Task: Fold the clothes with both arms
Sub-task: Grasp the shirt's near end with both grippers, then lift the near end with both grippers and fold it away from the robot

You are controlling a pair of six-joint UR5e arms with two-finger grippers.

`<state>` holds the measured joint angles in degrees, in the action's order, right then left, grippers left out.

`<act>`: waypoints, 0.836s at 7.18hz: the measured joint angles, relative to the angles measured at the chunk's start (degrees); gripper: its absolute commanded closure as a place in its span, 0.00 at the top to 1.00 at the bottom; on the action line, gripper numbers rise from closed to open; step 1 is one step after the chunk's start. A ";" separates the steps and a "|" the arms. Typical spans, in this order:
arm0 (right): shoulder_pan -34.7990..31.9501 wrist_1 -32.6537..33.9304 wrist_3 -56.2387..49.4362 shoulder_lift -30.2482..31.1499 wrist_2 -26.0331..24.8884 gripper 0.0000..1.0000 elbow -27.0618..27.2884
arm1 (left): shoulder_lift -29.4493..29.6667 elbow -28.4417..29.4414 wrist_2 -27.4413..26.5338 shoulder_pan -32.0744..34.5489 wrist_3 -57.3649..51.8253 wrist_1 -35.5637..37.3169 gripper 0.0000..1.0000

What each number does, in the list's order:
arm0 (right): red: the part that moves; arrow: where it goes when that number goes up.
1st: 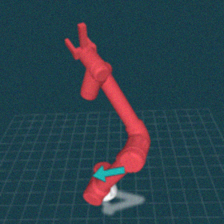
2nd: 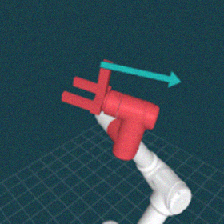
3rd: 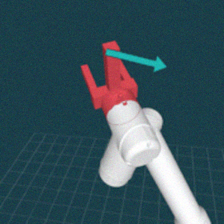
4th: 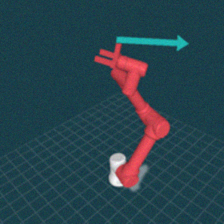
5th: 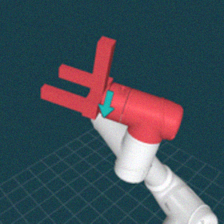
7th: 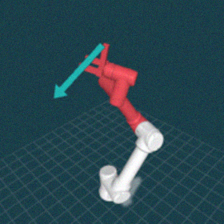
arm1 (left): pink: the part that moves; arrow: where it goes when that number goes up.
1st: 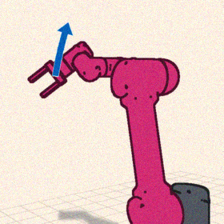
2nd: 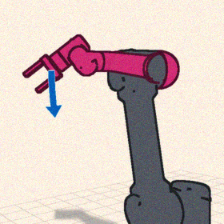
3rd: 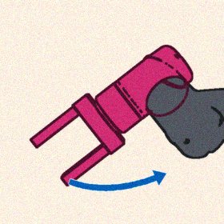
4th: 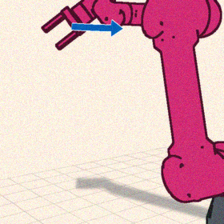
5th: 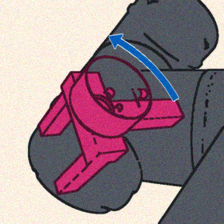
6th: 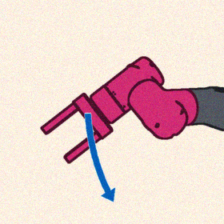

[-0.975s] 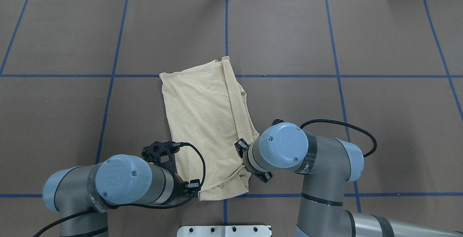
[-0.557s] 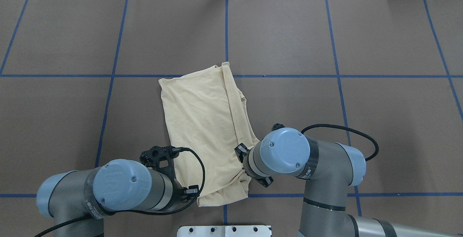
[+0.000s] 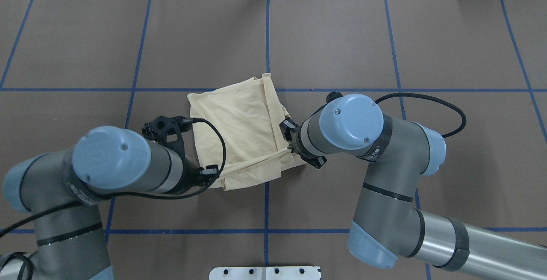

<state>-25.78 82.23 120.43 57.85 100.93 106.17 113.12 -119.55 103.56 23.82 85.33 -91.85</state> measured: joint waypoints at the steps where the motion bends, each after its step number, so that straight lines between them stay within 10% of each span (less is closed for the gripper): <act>1: -0.89 -0.05 -3.04 -1.70 -0.86 0.00 -1.26 | 0.27 0.08 2.41 4.15 -2.20 0.04 0.00; 6: -6.72 -12.90 -10.09 -13.41 -3.99 0.00 -22.08 | 6.32 14.19 6.00 14.77 -9.17 -3.67 0.00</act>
<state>-32.50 69.33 110.34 44.45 96.94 84.09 119.44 -105.35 109.57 38.60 76.16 -95.51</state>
